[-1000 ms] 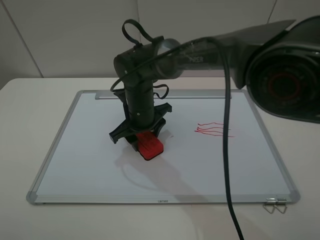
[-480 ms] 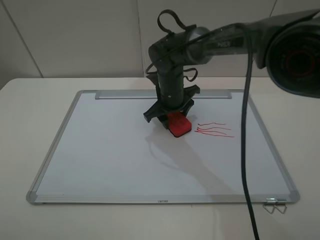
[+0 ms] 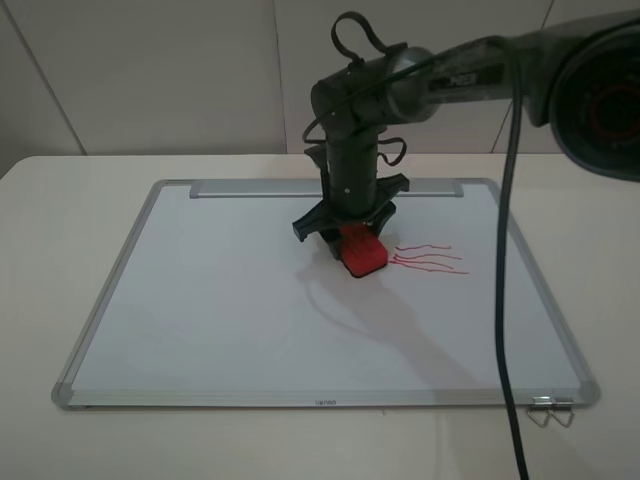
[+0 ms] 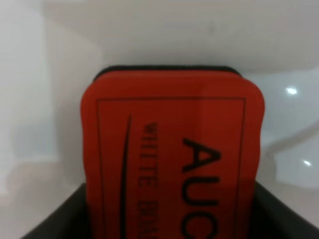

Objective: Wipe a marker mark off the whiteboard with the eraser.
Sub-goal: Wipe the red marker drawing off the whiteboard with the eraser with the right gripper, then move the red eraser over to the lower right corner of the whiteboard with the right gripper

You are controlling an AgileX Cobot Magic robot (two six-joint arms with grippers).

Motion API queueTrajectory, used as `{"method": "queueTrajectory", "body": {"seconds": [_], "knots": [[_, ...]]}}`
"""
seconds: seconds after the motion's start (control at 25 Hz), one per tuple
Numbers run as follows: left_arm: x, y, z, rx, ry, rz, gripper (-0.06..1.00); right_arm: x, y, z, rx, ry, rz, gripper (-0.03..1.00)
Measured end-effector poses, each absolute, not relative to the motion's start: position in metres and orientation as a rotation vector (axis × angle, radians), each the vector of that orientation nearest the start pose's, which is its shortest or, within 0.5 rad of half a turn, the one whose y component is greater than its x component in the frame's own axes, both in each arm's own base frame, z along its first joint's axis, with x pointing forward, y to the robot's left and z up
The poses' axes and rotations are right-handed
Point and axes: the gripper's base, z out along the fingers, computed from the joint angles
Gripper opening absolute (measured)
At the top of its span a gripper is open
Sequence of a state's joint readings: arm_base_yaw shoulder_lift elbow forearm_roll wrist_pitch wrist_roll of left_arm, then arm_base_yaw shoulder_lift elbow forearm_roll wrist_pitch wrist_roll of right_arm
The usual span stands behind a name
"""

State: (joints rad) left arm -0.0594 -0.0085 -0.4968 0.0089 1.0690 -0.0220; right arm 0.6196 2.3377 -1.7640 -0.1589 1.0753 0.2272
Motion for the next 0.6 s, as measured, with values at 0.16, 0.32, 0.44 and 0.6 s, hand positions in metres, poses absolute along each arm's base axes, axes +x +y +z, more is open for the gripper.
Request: {"method": "queueTrajectory", "body": {"seconds": [0.16,0.32,0.44,0.6], "knots": [[-0.006,0.001,0.276,0.038,2.047,-0.040,0.77,0.361,0.275,0.155,-0.717,2.941,-0.048,0.50],[-0.006,0.001,0.276,0.038,2.047,-0.040,0.77,0.350,0.271,0.199,-0.695,2.915,0.007,0.50],[-0.006,0.001,0.276,0.038,2.047,-0.040,0.77,0.346,0.258,0.222,-0.664,2.921,0.002,0.50],[-0.006,0.001,0.276,0.038,2.047,-0.040,0.77,0.338,0.223,0.233,-0.534,2.948,-0.005,0.50]]}}
